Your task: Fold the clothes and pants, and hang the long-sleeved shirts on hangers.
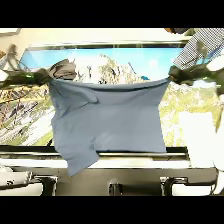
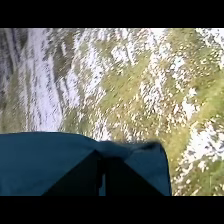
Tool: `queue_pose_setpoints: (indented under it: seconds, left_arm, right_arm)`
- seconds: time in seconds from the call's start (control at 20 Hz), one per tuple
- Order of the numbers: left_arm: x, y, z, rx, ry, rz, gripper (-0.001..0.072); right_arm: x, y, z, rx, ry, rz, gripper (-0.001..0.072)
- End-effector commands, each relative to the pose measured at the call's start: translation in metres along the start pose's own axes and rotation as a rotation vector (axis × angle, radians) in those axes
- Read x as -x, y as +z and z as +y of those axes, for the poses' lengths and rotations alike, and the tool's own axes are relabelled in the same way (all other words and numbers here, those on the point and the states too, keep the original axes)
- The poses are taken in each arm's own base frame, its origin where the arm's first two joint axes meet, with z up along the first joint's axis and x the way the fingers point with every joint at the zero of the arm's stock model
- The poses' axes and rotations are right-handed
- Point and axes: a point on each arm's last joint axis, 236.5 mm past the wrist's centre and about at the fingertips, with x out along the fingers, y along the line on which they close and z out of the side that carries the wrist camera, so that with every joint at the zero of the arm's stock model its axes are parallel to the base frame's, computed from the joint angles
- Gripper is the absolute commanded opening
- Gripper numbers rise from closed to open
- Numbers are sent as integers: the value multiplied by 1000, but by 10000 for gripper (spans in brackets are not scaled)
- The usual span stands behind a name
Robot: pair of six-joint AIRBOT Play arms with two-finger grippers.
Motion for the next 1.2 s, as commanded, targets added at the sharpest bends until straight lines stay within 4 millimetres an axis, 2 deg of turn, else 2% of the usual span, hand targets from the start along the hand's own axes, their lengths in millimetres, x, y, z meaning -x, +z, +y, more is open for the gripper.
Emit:
queue_pose_setpoints:
  seconds: [0.0,0.1,0.25,0.4,0.55,0.65,0.75,0.9,1.15]
  left_arm:
    - [-66,-3,27,5,29,11,14]
    - [-72,-3,30,-21,32,15,14]
    - [-70,-21,30,-37,22,95,14]
    - [-62,-52,33,-29,13,235,14]
    - [-53,-81,47,-60,55,364,14]
    - [-48,-93,51,-72,69,423,14]
    - [-45,-99,52,-74,73,447,13]
    - [-46,-109,53,-49,75,487,14]
    - [-49,-150,61,-2,83,658,14]
  right_arm:
    - [-59,10,-26,-68,-63,-61,31]
    - [-60,14,-27,-69,-63,-79,31]
    - [-60,-4,-27,-71,-67,1,31]
    - [-58,-33,-34,-57,-98,121,31]
    - [-56,-68,-45,-48,-141,271,31]
    - [-58,-91,-53,-55,-160,370,32]
    - [-63,-105,-56,-66,-165,427,32]
    - [-70,-121,-62,-101,-177,488,32]
    - [-74,-131,-65,-112,-180,530,32]
